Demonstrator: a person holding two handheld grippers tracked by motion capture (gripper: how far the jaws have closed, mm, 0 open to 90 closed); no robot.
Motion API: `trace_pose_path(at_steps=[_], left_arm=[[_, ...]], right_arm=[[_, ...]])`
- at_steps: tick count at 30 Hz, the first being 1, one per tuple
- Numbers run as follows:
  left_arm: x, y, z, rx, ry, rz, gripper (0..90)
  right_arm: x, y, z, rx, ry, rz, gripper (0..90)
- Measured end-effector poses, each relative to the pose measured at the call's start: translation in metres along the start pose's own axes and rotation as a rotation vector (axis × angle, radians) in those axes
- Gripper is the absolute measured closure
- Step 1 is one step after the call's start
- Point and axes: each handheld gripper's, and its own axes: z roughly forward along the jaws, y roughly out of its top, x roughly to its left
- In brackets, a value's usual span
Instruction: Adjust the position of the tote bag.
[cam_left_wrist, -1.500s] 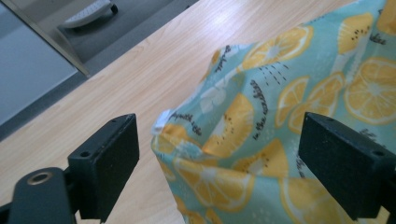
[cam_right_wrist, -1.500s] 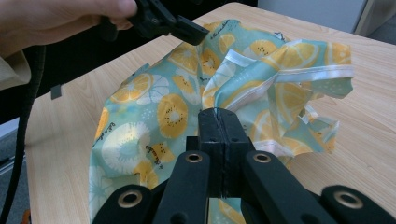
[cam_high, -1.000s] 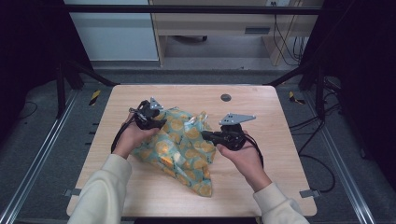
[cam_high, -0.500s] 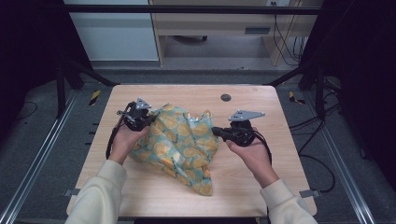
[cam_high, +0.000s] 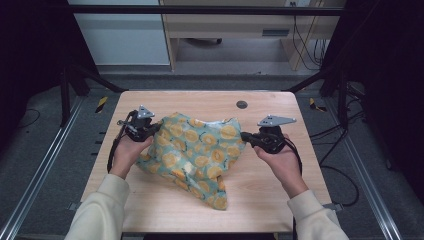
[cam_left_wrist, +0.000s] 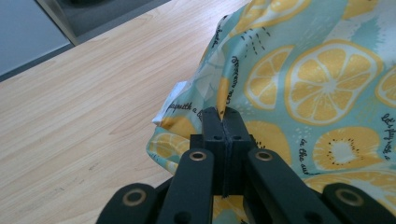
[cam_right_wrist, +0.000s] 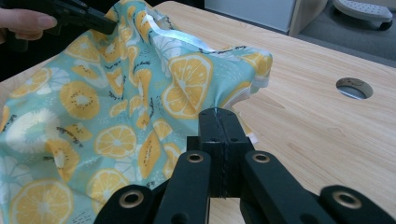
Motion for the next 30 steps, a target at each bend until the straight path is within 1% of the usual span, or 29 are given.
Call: trace_pose_path(at_steps=[6, 8, 9, 14, 16, 20, 21, 22, 23, 27, 28, 29, 30], left_arm=[[0.002, -0.002, -0.003, -0.007, 0.001, 0.000, 90.0], [0.002, -0.003, -0.005, -0.012, 0.001, -0.005, 90.0], [0.003, -0.004, -0.008, -0.014, 0.001, -0.006, 90.0], [0.004, -0.005, -0.014, -0.034, 0.003, -0.013, 90.0], [0.004, -0.006, -0.020, -0.057, 0.009, -0.017, 90.0], [0.004, -0.008, -0.025, -0.071, 0.010, -0.016, 90.0], [0.003, -0.009, -0.028, -0.084, 0.011, -0.018, 90.0], [0.003, -0.009, -0.028, -0.084, 0.011, -0.018, 90.0], [0.001, -0.011, -0.032, -0.099, 0.013, -0.024, 90.0], [-0.002, -0.016, -0.040, -0.133, 0.020, -0.020, 90.0], [-0.002, -0.016, -0.040, -0.133, 0.020, -0.020, 90.0], [-0.003, -0.018, -0.045, -0.157, 0.024, -0.029, 90.0], [-0.003, -0.018, -0.045, -0.157, 0.024, -0.029, 90.0]], right_arm=[[0.001, 0.003, -0.001, -0.007, -0.004, 0.000, 90.0], [0.001, 0.005, -0.001, -0.015, -0.005, -0.008, 90.0], [0.002, 0.006, -0.001, -0.014, -0.006, 0.000, 90.0], [0.002, 0.008, -0.001, -0.023, -0.006, -0.006, 90.0], [0.003, 0.008, -0.002, -0.027, -0.007, -0.008, 90.0], [0.003, 0.008, -0.003, -0.035, -0.012, -0.010, 90.0], [0.003, 0.008, -0.004, -0.044, -0.013, -0.008, 90.0], [0.003, 0.008, -0.004, -0.051, -0.013, -0.003, 90.0], [0.003, 0.008, -0.005, -0.058, -0.011, -0.001, 90.0], [0.006, 0.008, -0.009, -0.082, -0.006, -0.006, 90.0], [0.006, 0.008, -0.009, -0.082, -0.006, -0.006, 90.0], [0.007, 0.008, -0.012, -0.093, -0.003, -0.011, 90.0], [0.008, 0.008, -0.013, -0.096, -0.003, -0.015, 90.0]])
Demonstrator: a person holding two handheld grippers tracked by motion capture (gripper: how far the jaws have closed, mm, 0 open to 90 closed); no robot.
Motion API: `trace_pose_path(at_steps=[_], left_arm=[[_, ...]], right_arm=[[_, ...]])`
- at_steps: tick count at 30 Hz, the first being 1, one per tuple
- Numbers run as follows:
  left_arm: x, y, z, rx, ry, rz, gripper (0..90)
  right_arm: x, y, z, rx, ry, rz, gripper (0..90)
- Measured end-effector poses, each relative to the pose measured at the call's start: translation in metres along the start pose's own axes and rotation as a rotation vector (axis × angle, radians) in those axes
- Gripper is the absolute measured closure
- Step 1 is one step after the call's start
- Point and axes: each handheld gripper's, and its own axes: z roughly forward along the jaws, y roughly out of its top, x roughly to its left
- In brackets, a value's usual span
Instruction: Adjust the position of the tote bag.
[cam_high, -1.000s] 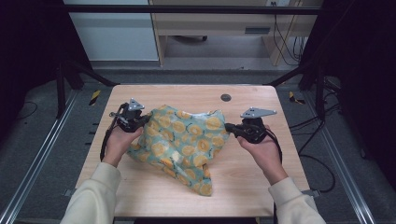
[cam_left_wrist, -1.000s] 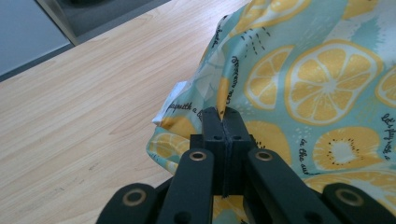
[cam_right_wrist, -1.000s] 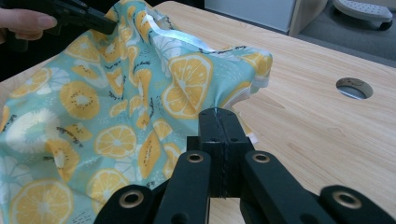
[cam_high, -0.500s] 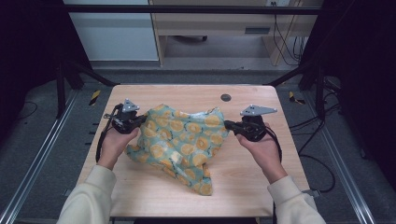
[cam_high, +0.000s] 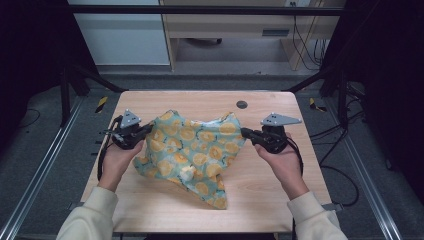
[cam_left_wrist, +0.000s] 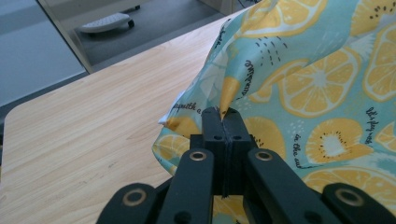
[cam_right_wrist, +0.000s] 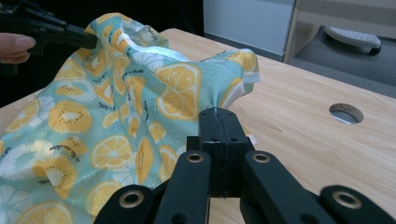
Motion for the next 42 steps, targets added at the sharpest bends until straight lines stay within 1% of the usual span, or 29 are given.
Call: trace_pose_path(at_steps=[1, 2, 3, 4, 7, 9, 10, 11, 13, 14, 15, 18, 21, 24, 26, 28, 31, 34, 36, 38, 39, 42], left_arm=[[-0.001, -0.001, -0.005, -0.014, -0.003, -0.002, 90.0], [-0.001, -0.001, -0.005, -0.014, -0.003, -0.002, 90.0], [-0.002, -0.003, -0.010, -0.028, -0.003, -0.003, 90.0], [-0.002, -0.003, -0.010, -0.028, -0.003, -0.003, 90.0], [-0.005, -0.006, -0.017, -0.039, 0.002, 0.009, 90.0], [-0.006, -0.009, -0.022, -0.054, 0.002, 0.008, 90.0], [-0.006, -0.009, -0.022, -0.054, 0.002, 0.008, 90.0], [-0.007, -0.012, -0.027, -0.072, 0.002, 0.005, 90.0], [-0.009, -0.017, -0.032, -0.089, 0.001, 0.002, 90.0], [-0.009, -0.017, -0.032, -0.089, 0.001, 0.002, 90.0], [-0.012, -0.021, -0.037, -0.105, 0.008, 0.004, 90.0], [-0.015, -0.026, -0.043, -0.126, 0.020, 0.013, 90.0], [-0.018, -0.033, -0.048, -0.146, 0.012, -0.004, 90.0], [-0.020, -0.036, -0.050, -0.149, 0.011, -0.006, 90.0], [-0.023, -0.041, -0.055, -0.151, 0.004, -0.008, 90.0], [-0.023, -0.043, -0.056, -0.152, 0.000, -0.009, 90.0], [-0.025, -0.046, -0.062, -0.152, -0.019, -0.011, 90.0], [-0.026, -0.047, -0.067, -0.170, -0.046, -0.043, 90.0], [-0.028, -0.049, -0.070, -0.173, -0.047, -0.042, 90.0], [-0.030, -0.050, -0.071, -0.172, -0.046, -0.042, 90.0], [-0.033, -0.054, -0.073, -0.169, -0.046, -0.035, 90.0], [-0.035, -0.057, -0.078, -0.174, -0.051, -0.040, 90.0]], right_arm=[[0.001, 0.000, -0.001, -0.003, -0.001, -0.002, 90.0], [0.001, 0.000, -0.001, -0.003, -0.001, -0.002, 90.0], [0.003, 0.000, -0.004, -0.007, 0.000, -0.008, 90.0], [0.003, 0.000, -0.004, -0.007, 0.000, -0.008, 90.0], [0.006, -0.001, -0.007, -0.017, 0.006, -0.020, 90.0], [0.009, -0.003, -0.009, -0.029, 0.006, -0.027, 90.0], [0.009, -0.003, -0.009, -0.029, 0.006, -0.027, 90.0], [0.012, -0.007, -0.010, -0.039, 0.010, -0.027, 90.0], [0.014, -0.011, -0.012, -0.050, 0.019, -0.025, 90.0], [0.014, -0.011, -0.012, -0.050, 0.019, -0.025, 90.0], [0.018, -0.015, -0.014, -0.058, 0.026, -0.024, 90.0], [0.022, -0.018, -0.018, -0.063, 0.035, -0.029, 90.0], [0.026, -0.021, -0.020, -0.072, 0.039, -0.029, 90.0], [0.027, -0.023, -0.022, -0.075, 0.045, -0.027, 90.0], [0.028, -0.029, -0.021, -0.066, 0.049, -0.028, 90.0], [0.028, -0.033, -0.022, -0.071, 0.054, -0.018, 90.0], [0.029, -0.039, -0.023, -0.081, 0.061, -0.014, 90.0], [0.030, -0.044, -0.026, -0.090, 0.059, -0.018, 90.0], [0.031, -0.046, -0.028, -0.099, 0.067, -0.009, 90.0], [0.031, -0.048, -0.029, -0.103, 0.069, -0.011, 90.0], [0.032, -0.048, -0.030, -0.105, 0.070, -0.009, 90.0], [0.035, -0.050, -0.034, -0.111, 0.070, -0.013, 90.0]])
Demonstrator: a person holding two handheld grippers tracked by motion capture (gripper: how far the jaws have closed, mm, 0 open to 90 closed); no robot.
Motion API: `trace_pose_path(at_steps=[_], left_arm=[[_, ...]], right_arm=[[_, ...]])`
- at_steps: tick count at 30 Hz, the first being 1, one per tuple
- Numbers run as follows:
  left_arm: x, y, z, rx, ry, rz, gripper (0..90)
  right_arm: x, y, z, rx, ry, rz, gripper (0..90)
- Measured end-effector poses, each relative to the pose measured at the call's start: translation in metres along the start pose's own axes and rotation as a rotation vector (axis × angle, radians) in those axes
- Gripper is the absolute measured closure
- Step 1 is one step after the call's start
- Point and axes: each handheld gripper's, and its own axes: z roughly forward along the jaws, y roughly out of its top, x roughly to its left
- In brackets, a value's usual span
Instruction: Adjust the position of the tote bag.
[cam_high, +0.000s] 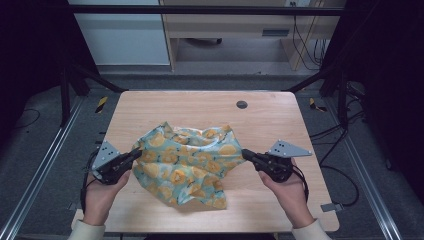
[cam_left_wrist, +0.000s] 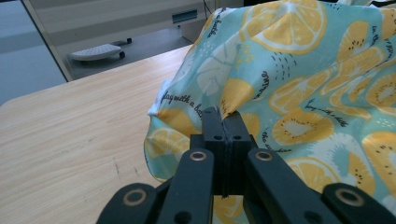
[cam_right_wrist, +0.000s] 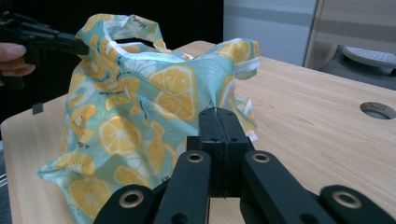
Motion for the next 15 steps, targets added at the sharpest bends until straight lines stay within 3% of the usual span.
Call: trace_pose_path(at_steps=[8, 15], left_arm=[[-0.007, -0.009, -0.019, -0.017, 0.004, 0.003, 90.0], [-0.011, -0.020, -0.027, -0.016, -0.035, -0.021, 90.0]], right_arm=[[0.009, -0.006, -0.002, -0.001, 0.011, 0.003, 90.0], [0.013, -0.014, -0.006, 0.004, 0.019, 0.013, 90.0]])
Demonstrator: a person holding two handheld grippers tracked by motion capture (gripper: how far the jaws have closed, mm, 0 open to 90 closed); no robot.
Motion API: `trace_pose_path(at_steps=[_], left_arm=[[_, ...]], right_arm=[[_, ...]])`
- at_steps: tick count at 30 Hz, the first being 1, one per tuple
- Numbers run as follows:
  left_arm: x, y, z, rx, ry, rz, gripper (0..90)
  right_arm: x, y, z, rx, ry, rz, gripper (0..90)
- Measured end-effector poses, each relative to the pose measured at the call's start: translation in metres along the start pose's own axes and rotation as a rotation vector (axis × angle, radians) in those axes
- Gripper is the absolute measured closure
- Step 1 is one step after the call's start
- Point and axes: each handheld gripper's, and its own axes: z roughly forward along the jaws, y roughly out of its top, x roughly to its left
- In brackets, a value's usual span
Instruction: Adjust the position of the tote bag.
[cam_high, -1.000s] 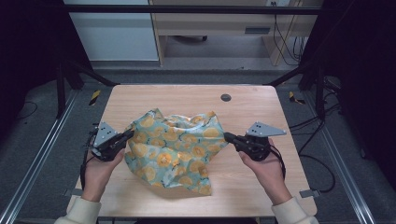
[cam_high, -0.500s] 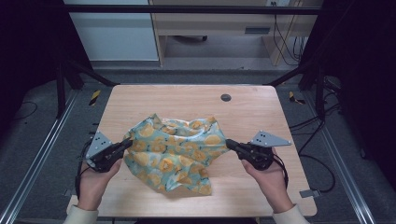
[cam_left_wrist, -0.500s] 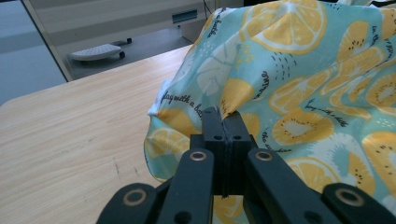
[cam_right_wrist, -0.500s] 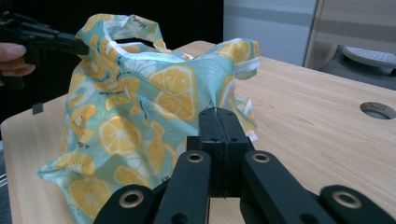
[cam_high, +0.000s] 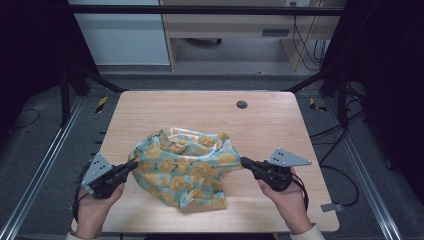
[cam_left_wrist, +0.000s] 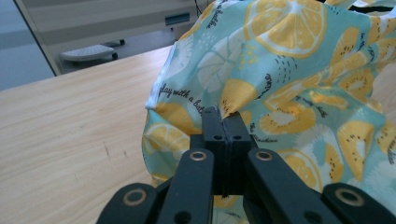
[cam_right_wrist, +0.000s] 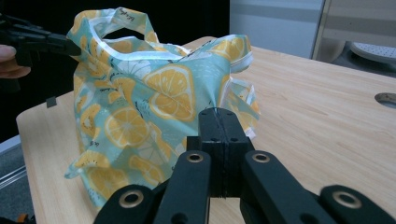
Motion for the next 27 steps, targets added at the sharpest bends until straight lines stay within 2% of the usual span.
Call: trace_pose_path(at_steps=[11, 14, 17, 23, 27], left_arm=[[-0.005, -0.014, -0.007, 0.034, -0.052, -0.011, 90.0], [-0.003, -0.021, -0.006, 0.037, -0.114, -0.065, 90.0], [-0.005, -0.024, -0.004, 0.073, -0.110, -0.032, 90.0], [-0.005, -0.026, -0.005, 0.082, -0.119, -0.022, 90.0], [-0.005, -0.029, -0.012, 0.081, -0.128, -0.017, 90.0]], right_arm=[[0.002, -0.011, -0.003, 0.034, 0.021, 0.000, 90.0], [0.002, -0.015, -0.003, 0.050, 0.009, -0.017, 90.0], [0.001, -0.020, -0.002, 0.070, 0.013, -0.011, 90.0], [0.001, -0.023, -0.004, 0.079, 0.021, -0.020, 90.0], [0.006, -0.024, -0.009, 0.067, 0.055, -0.024, 90.0]])
